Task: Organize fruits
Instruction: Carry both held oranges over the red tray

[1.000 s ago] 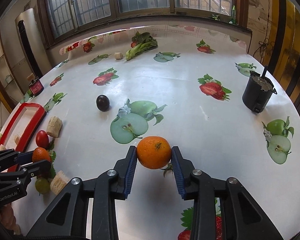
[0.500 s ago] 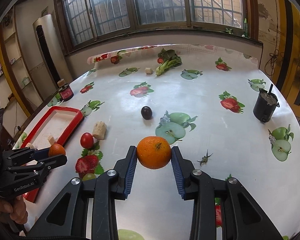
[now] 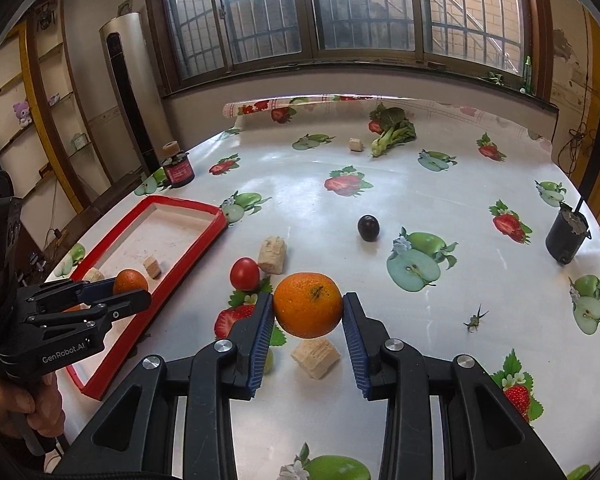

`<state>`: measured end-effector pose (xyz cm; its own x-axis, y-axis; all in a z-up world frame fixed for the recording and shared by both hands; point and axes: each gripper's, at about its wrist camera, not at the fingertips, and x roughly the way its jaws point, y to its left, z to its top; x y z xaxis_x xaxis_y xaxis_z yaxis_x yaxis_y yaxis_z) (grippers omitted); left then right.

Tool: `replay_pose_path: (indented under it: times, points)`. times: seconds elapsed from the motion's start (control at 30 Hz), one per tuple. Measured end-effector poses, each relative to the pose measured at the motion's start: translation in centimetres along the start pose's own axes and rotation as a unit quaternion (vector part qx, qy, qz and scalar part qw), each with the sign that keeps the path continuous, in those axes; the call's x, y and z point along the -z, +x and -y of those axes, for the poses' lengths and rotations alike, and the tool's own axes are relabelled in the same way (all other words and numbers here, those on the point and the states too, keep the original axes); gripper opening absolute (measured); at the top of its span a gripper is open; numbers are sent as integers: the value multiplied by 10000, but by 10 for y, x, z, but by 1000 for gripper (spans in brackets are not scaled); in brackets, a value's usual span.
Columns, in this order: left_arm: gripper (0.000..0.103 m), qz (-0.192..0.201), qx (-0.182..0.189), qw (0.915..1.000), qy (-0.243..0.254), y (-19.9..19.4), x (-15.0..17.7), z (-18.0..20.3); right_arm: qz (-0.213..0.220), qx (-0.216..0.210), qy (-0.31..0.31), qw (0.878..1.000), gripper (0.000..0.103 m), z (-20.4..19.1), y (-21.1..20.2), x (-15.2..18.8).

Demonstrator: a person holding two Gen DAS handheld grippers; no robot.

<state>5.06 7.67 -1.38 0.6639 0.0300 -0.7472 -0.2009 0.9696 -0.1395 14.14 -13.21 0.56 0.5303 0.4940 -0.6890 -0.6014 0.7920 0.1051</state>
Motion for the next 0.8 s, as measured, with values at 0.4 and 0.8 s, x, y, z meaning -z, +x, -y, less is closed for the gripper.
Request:
replay_pose_path:
  times: [0.4,0.8]
  points:
    - [34,99,-198,9994,-267,-9,5,-36,-32,-183,-211,9996,36,-37,6,-2]
    - [34,150,-323,9982,-479,-13,4,-66,-85,-306,-396,9987,36,-63,15,-8]
